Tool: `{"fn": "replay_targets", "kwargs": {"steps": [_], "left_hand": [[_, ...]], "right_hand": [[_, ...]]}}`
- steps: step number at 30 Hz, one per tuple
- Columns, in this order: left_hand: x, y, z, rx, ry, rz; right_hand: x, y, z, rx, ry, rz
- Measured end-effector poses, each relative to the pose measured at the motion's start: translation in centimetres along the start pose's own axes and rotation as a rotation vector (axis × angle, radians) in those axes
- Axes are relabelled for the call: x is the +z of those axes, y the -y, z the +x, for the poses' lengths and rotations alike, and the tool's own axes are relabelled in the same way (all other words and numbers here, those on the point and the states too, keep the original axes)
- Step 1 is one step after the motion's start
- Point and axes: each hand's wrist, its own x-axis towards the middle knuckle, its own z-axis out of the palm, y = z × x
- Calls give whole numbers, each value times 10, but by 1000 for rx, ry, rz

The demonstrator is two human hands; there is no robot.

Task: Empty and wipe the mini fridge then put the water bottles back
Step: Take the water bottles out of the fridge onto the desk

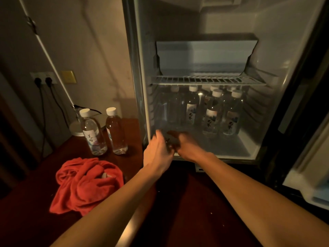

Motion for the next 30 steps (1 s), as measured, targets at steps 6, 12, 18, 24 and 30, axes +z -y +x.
{"fn": "replay_targets", "kwargs": {"steps": [6,12,18,24,30], "left_hand": [[-5,2,1,6,-6,-21],[-10,-18,-14,69,-10,-80],[-5,-55,-46,228,47,-181],[12,-108,-100,361,141,-253],[44,-185,-177,548,262,-318]], "right_hand": [[-1,-9,-9,12,-92,-28],[-37,-22,-53,54,-238,-11],[-73,-29,-126,76,-327,-93],[-105,-44,-227,156,-428,-153],[-127,-85,-352,357,-570,-216]]}}
